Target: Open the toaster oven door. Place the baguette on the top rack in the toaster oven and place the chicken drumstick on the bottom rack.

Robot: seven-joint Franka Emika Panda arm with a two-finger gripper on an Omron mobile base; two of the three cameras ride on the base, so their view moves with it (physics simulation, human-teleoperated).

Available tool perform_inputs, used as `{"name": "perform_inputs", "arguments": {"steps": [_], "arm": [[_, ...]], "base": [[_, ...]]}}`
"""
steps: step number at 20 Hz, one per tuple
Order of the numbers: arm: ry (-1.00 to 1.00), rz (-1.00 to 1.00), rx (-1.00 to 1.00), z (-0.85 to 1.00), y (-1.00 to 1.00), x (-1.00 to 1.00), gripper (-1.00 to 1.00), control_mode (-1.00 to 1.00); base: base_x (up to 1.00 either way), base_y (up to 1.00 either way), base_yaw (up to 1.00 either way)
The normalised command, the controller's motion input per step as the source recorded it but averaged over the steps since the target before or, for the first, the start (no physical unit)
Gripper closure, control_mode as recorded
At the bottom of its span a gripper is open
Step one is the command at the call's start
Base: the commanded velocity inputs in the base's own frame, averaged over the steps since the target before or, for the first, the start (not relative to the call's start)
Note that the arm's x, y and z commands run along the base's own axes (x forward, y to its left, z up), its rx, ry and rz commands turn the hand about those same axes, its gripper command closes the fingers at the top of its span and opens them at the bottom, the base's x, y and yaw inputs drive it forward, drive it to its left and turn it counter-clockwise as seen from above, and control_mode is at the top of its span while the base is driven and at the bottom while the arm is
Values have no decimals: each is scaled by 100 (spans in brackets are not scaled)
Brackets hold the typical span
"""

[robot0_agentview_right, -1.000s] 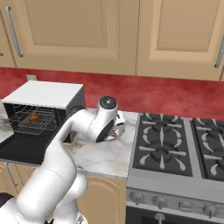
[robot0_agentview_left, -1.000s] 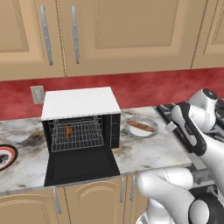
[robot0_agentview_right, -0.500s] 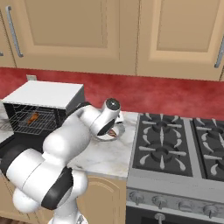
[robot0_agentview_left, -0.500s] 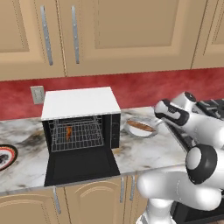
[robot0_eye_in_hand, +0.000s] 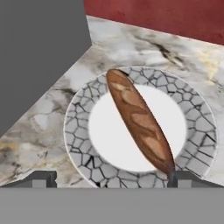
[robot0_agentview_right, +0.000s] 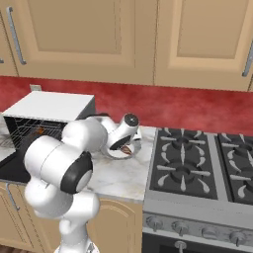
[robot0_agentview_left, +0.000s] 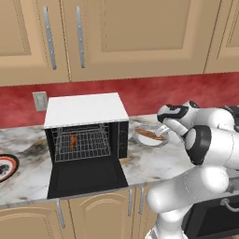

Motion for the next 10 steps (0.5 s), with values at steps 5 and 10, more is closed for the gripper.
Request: {"name": "perform_inputs", "arguments": {"steps": [5,10], "arm": [[6,5,0,-27,12,30,-100,-100],[5,5,0,-33,19,22,-100,-100]], "base": [[0,0,0],[0,0,0]]}}
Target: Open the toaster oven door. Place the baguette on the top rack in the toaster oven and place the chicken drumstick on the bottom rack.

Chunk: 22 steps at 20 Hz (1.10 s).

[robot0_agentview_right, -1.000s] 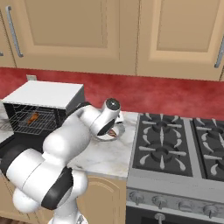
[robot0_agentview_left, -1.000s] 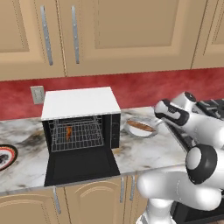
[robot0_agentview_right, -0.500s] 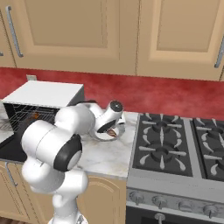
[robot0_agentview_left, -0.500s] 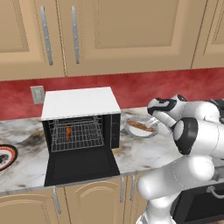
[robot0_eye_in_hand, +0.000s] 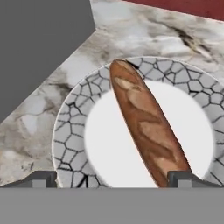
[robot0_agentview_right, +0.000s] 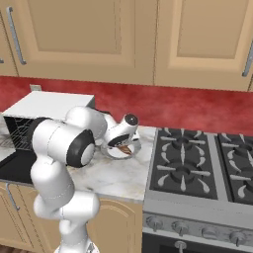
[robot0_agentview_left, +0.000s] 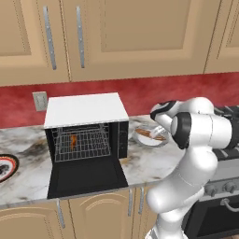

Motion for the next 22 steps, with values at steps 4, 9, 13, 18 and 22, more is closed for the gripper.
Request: {"name": "perform_inputs", "arguments": {"steps": [4,9,13,18,22], "arm": [[2,4,-2,-38,22,28,-100,-100],[0,4,-6,-22,1,16,-100,-100],[0,3,-13,-8,0,1,-100,-100],[-3,1,-15,0,0,0,-100,-100],[-6,0,-17,0,0,0,-100,-100]], "base": [[0,0,0],[0,0,0],[0,0,0],[0,0,0],[0,0,0]]}}
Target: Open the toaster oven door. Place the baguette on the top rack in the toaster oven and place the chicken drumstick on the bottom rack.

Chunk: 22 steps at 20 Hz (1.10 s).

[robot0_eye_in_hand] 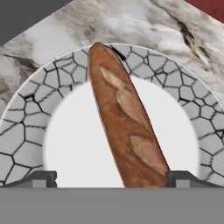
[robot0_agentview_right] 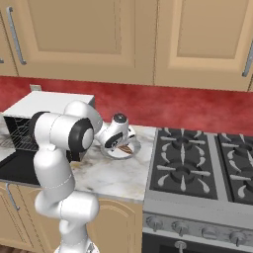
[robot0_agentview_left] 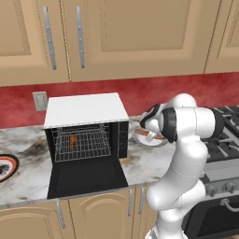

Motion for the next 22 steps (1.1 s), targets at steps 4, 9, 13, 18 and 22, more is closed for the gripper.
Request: {"name": "perform_inputs", "arguments": {"steps": [4,9,13,18,22], "arm": [[-7,0,-16,0,0,0,-100,-100],[-2,0,-10,-1,0,8,-100,-100],[0,0,-5,0,0,13,-100,-100],[0,1,-2,0,0,13,-100,-100],[0,2,0,-7,-1,0,-100,-100]], "base": [[0,0,0],[0,0,0],[0,0,0],[0,0,0],[0,0,0]]}}
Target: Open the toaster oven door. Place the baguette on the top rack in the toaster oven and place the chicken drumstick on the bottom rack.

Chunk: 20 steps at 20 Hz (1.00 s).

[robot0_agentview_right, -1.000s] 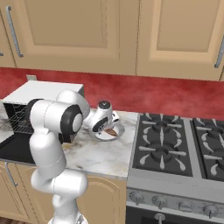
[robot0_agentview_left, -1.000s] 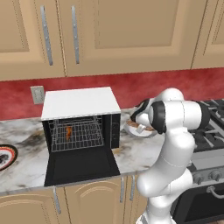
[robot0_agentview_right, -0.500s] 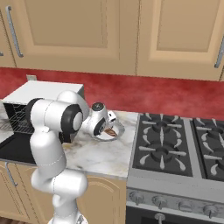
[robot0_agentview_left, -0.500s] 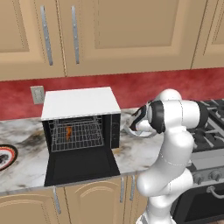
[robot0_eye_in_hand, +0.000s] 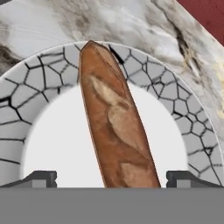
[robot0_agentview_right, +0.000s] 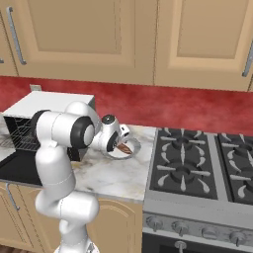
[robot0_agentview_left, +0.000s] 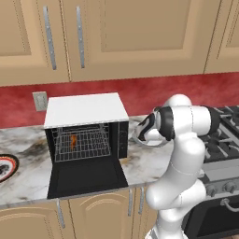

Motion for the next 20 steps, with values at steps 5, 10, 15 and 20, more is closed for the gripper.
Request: {"name": "perform_inputs", "arguments": {"steps": [5,10,15,20], "arm": [[0,2,0,-24,0,0,-100,-100],[0,3,0,-26,-13,0,-100,-100],[0,4,0,-4,-31,0,-100,-100],[1,3,0,-27,-19,0,-100,-100]], "base": [[0,0,0],[0,0,0],[0,0,0],[0,0,0]]}}
